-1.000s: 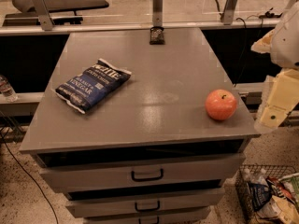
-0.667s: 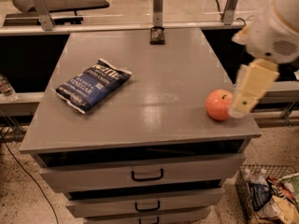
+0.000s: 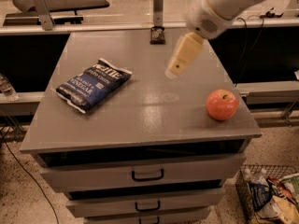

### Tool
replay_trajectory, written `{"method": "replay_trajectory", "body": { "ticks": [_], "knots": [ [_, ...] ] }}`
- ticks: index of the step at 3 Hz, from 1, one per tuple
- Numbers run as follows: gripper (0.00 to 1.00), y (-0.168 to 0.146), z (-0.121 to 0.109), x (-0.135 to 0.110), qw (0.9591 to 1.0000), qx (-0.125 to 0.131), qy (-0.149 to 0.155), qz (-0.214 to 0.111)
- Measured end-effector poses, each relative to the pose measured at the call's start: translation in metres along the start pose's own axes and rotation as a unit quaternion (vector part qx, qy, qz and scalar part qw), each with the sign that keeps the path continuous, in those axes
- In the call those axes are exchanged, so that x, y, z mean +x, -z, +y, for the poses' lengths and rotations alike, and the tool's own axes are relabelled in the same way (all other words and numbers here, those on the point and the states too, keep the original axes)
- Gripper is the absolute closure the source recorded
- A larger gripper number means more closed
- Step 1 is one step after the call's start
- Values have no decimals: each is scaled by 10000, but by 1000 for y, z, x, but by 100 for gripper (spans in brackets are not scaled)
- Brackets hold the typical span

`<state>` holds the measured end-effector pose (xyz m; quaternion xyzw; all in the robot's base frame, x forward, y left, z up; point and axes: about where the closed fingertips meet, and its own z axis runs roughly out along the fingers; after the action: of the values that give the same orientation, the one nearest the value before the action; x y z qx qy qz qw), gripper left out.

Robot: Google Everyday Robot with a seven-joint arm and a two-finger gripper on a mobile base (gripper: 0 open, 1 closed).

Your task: Move rxbar chocolate near apple

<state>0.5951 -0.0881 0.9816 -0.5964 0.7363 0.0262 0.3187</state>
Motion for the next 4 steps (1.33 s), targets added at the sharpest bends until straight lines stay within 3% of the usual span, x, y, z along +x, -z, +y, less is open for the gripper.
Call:
{"method": "replay_trajectory", "body": {
  "ticks": [1,3,4],
  "knots": [
    [0,-10,-13,-11,9998,68,-19,-188],
    [0,-15,-14,-14,9995,186,-86,-256],
    [0,-71,-35,-38,9966,478,-433,-509]
  ]
}}
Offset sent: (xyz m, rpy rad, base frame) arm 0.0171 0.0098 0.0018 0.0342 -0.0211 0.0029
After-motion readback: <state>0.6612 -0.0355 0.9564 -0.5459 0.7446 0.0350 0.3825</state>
